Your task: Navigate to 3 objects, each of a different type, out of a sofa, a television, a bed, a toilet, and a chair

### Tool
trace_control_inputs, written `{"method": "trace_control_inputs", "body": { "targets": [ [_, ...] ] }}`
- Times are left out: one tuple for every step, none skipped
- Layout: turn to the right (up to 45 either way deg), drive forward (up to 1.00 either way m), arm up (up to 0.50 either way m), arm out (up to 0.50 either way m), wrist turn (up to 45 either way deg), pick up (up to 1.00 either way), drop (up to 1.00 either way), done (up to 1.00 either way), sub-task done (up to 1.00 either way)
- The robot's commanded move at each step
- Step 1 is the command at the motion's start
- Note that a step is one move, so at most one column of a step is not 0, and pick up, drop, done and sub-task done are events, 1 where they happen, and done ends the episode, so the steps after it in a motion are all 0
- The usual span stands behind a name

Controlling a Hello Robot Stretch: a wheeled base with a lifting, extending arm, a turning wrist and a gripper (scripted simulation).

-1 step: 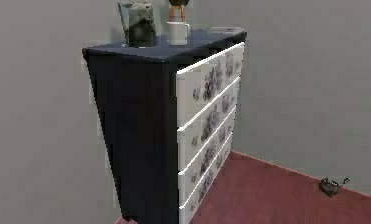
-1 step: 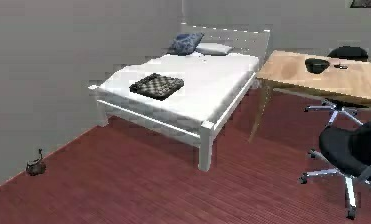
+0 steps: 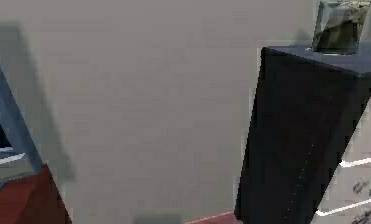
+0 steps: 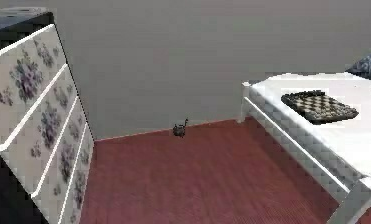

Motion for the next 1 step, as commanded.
{"method": "trace_control_inputs", "body": {
  "targets": [
    [-45.0,0.00,0.00,0.00,0.0,0.00,0.00,0.00,0.00]
  ]
}}
